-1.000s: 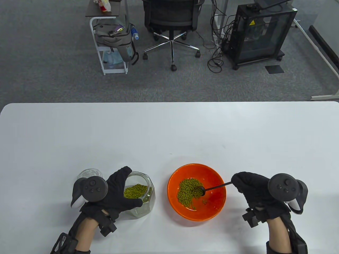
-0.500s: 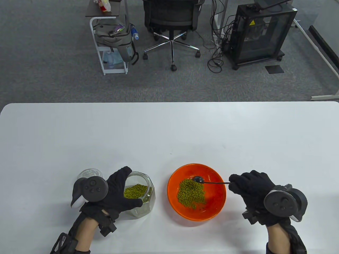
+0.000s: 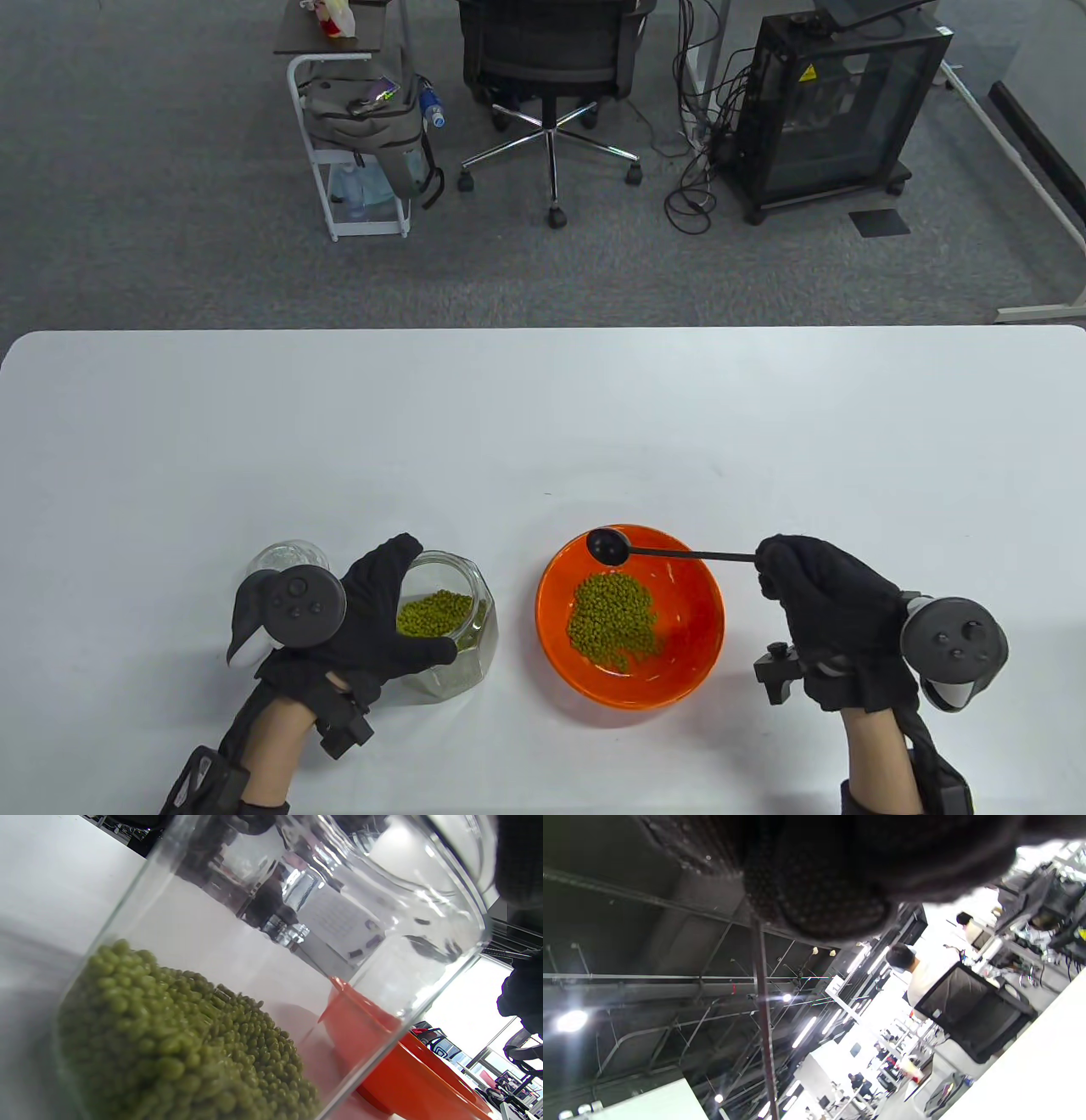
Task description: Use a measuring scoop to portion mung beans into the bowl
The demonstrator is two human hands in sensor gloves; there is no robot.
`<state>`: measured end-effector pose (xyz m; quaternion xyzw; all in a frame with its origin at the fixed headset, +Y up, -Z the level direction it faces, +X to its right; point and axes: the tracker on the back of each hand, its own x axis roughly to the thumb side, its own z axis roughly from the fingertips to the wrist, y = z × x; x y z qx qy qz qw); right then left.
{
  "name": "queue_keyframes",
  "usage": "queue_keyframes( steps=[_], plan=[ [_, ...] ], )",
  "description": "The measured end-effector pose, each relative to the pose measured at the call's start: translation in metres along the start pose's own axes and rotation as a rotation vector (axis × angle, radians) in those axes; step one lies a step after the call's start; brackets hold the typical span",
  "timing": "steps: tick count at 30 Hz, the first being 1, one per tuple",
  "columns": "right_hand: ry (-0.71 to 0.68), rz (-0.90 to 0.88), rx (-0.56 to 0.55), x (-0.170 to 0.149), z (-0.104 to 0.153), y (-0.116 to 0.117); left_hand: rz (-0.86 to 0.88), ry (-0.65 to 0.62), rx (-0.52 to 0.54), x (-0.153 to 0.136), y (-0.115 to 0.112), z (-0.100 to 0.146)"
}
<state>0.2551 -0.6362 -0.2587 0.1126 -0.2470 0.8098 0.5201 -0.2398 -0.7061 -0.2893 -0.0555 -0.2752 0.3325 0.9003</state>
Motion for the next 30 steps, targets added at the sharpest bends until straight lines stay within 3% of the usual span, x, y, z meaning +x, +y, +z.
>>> queue_keyframes(
  steps=[6,13,21,30],
  plan=[
    [0.071,-0.109,0.005,0.003,-0.005,0.021,0.002,0.000,0.001,0.000,0.000,0.000],
    [0.107,-0.133,0.102,0.026,-0.018,0.050,0.004,-0.001,0.000,0.000,0.000,0.000],
    [0.078,-0.037,0.154,0.061,-0.029,0.077,0.004,-0.001,0.001,0.000,0.000,0.000],
    [0.067,0.039,0.199,0.072,-0.038,0.103,0.001,-0.001,-0.001,0.000,0.000,0.000]
  ],
)
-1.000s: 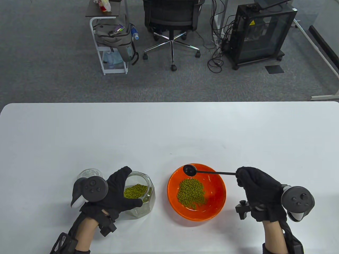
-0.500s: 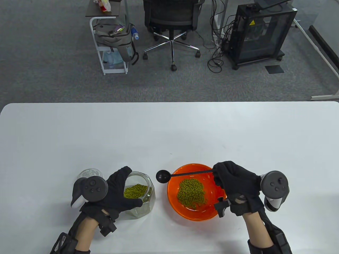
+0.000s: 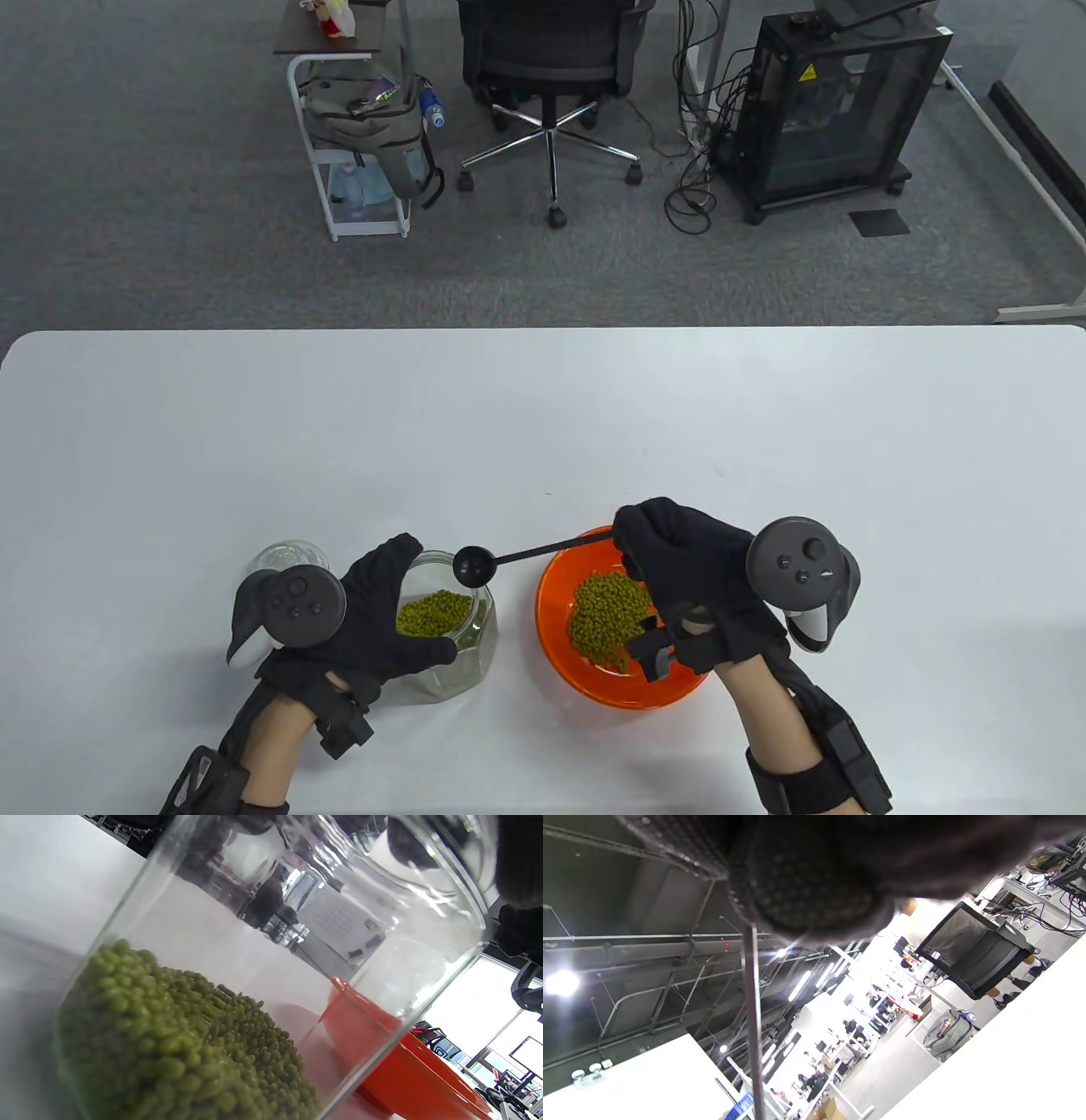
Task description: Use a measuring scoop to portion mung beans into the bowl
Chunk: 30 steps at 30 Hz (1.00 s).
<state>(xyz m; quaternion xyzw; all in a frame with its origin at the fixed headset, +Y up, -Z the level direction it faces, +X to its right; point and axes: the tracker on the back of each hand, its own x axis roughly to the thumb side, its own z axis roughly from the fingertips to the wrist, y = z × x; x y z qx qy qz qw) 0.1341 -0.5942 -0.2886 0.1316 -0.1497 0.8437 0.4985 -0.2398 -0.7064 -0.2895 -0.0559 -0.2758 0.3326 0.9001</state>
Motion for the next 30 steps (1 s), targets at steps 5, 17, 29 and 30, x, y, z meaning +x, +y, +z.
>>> queue_keyframes(
  steps=[5,17,29,30],
  plan=[
    [0.021,-0.016,0.037,0.004,-0.004,0.015,-0.001,0.000,-0.002,0.000,0.000,0.000],
    [-0.064,0.246,0.121,0.043,-0.010,0.076,-0.005,0.001,-0.002,0.000,0.000,0.000],
    [-0.256,0.640,0.145,0.076,0.003,0.142,-0.007,0.001,-0.004,0.000,0.000,0.000],
    [-0.262,0.648,0.146,0.077,0.004,0.144,-0.007,0.001,-0.004,0.000,0.000,0.000]
  ],
)
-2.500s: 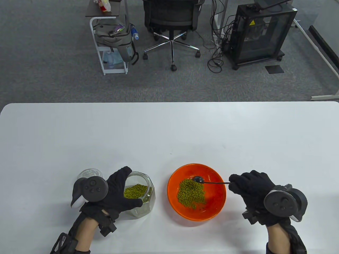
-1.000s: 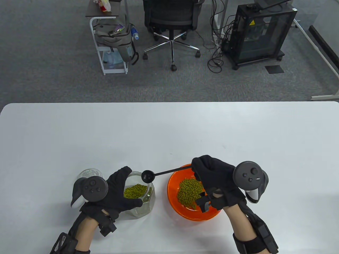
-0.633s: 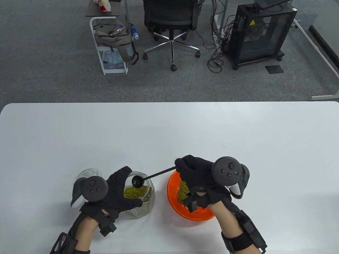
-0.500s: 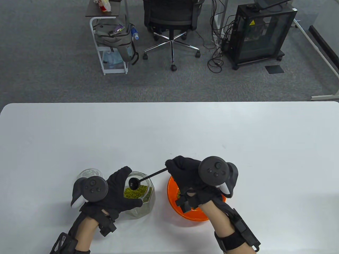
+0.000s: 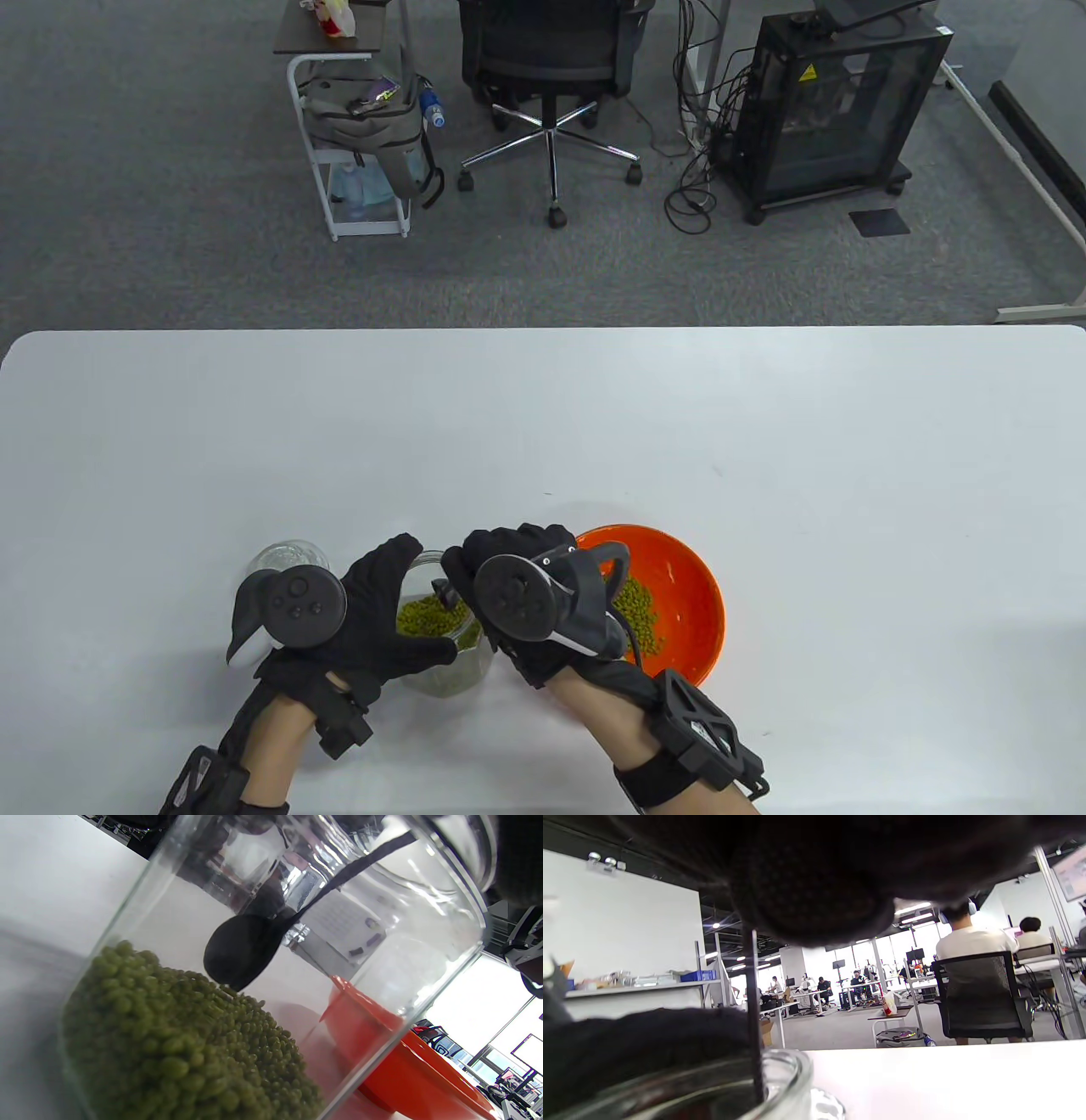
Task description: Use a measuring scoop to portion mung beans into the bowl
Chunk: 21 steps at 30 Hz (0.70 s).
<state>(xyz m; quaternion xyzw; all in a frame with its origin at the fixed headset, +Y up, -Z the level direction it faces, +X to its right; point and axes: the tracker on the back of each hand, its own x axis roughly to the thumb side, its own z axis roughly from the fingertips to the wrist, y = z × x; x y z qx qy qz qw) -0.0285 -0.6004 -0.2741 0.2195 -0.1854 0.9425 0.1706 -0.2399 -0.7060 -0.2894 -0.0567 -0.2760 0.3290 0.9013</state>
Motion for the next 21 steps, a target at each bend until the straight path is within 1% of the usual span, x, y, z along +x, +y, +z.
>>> queue_keyframes(
  steps=[1,5,8,12,15,16,21],
  plan=[
    [-0.010,0.012,0.008,0.003,0.000,0.003,0.000,0.000,0.000,0.000,0.000,0.000],
    [-0.030,0.049,-0.022,0.009,0.003,0.010,0.001,0.000,0.000,0.000,0.000,0.000],
    [-0.034,0.037,-0.024,0.010,0.003,0.012,0.000,0.000,0.000,0.000,0.000,0.000],
    [-0.011,-0.111,0.022,0.005,0.003,0.016,0.000,0.000,-0.001,0.000,0.000,0.000],
    [-0.019,-0.210,0.071,0.001,0.006,0.022,-0.001,0.000,-0.001,0.000,0.000,0.000],
    [-0.011,-0.253,0.071,0.001,0.008,0.024,-0.002,0.000,0.000,0.000,0.000,0.000],
    [0.020,-0.377,0.127,-0.006,0.008,0.029,-0.002,0.000,0.001,0.000,0.000,0.000]
  ],
)
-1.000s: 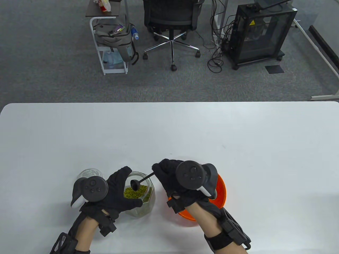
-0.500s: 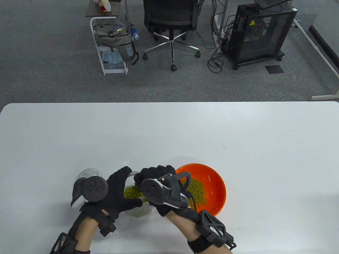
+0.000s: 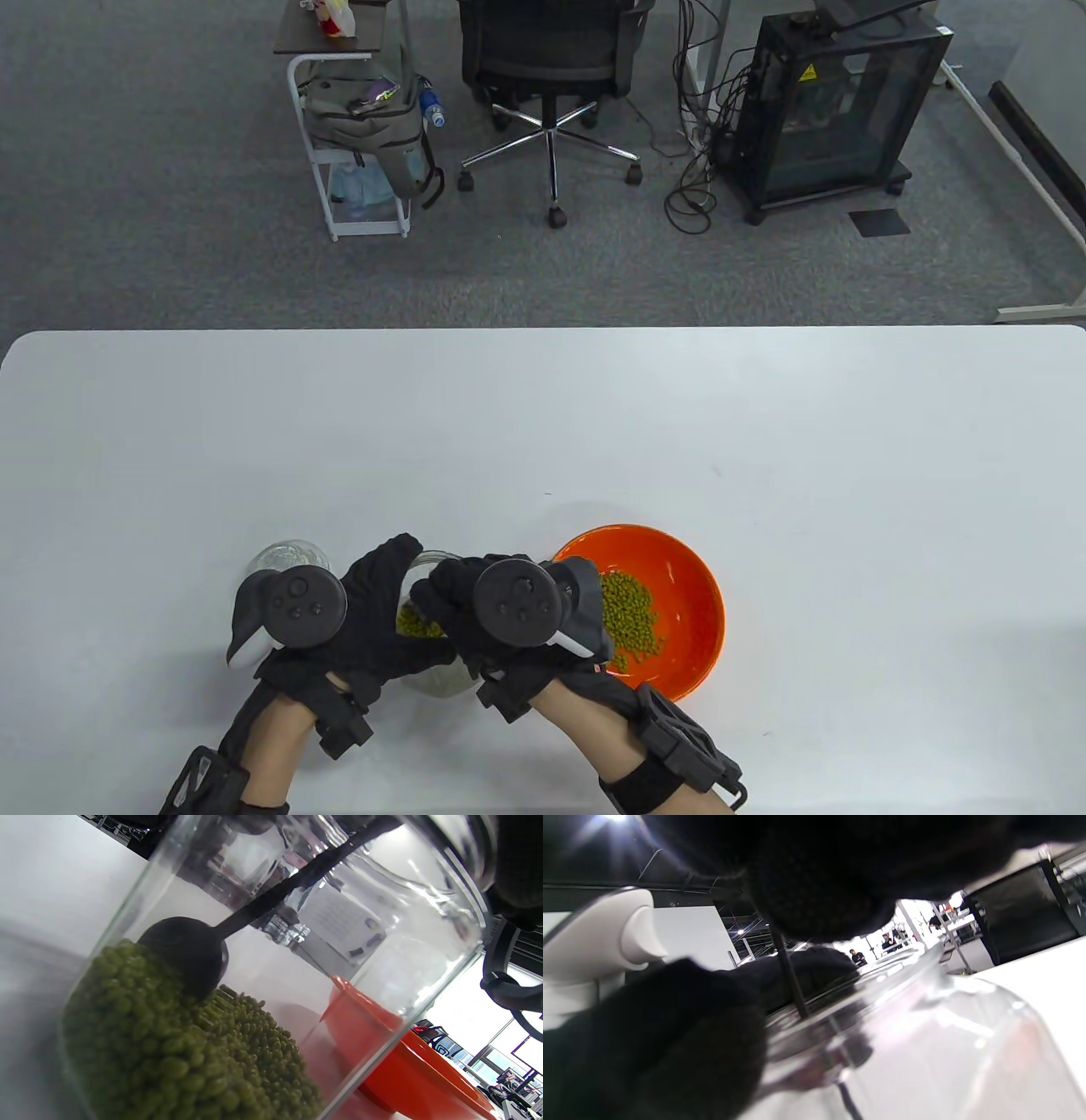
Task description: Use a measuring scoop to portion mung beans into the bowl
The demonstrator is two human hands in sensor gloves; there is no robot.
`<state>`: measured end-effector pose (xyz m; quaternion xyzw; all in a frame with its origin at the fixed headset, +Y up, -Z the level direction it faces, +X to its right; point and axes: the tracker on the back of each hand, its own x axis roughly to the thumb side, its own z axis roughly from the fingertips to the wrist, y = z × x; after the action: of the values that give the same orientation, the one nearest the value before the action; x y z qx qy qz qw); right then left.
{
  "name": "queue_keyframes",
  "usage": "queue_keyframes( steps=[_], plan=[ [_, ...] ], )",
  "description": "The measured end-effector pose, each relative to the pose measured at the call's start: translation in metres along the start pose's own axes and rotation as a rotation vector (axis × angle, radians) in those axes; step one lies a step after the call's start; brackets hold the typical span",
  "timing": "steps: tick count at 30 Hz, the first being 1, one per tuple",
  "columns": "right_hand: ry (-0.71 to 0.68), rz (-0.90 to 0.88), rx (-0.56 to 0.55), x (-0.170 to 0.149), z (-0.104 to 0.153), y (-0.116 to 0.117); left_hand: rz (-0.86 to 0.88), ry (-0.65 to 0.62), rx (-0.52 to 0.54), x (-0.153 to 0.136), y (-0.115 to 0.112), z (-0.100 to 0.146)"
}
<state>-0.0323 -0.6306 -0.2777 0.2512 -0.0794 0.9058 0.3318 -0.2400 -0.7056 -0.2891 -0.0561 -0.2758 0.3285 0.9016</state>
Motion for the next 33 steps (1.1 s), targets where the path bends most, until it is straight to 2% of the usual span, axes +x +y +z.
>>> queue_keyframes(
  steps=[7,16,33],
  plan=[
    [0.143,-0.239,0.024,-0.032,-0.001,-0.008,-0.001,0.000,0.000,0.000,0.000,0.000],
    [0.430,-0.468,-0.071,-0.080,0.014,-0.023,-0.003,0.000,-0.001,0.000,0.000,0.000],
    [0.565,-0.605,-0.157,-0.119,0.038,-0.044,0.002,0.000,-0.004,0.001,0.000,0.000]
  ],
)
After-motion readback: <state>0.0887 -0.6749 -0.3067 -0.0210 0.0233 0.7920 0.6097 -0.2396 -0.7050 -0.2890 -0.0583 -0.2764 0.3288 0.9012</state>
